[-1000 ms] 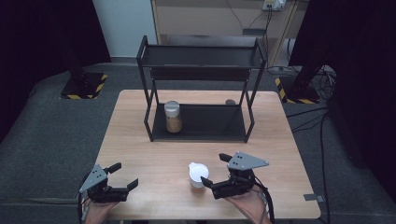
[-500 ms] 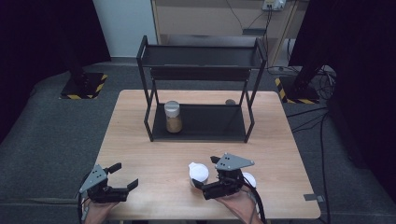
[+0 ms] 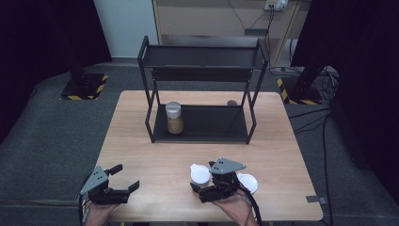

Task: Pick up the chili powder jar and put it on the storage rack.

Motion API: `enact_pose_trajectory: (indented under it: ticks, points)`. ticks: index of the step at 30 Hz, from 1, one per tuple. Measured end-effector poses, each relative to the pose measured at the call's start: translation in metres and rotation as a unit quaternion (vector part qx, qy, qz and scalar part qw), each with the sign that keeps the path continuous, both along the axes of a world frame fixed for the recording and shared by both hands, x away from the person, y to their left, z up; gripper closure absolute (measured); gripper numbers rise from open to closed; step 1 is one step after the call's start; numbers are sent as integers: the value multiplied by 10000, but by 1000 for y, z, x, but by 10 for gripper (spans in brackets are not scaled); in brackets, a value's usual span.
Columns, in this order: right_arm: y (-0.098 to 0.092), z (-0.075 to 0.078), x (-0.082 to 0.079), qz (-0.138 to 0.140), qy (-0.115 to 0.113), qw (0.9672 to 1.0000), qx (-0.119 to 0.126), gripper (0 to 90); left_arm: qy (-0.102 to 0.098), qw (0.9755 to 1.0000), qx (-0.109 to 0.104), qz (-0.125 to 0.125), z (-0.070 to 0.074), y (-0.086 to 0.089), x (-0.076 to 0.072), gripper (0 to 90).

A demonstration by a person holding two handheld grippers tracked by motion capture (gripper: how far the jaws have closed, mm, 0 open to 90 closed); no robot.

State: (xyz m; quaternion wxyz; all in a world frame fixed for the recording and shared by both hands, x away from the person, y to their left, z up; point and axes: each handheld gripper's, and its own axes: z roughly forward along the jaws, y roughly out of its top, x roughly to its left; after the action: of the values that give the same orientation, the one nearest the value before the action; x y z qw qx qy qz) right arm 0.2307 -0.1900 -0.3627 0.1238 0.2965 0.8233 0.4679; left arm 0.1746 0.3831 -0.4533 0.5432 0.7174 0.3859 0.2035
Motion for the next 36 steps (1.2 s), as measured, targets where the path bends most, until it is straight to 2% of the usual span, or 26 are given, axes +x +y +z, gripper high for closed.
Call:
enact_pose_trajectory:
  ticks: [17,20,22,27,36]
  points:
    - [20,-14,1,-273,65,9994,-215,122,-8,10000,-8,-2,0,0,0,22]
    - [26,-14,-1,-279,-31,9989,-366,174,-12,10000,-9,1,0,0,0,22]
    - [27,-15,0,-271,-11,9989,-383,189,-13,10000,-10,2,0,0,0,22]
    - [32,-17,-3,-293,-115,9984,-464,305,-15,10000,-20,3,-1,1,0,22]
    - [36,-16,-8,-282,-245,9977,-559,310,-17,10000,-6,0,0,1,0,22]
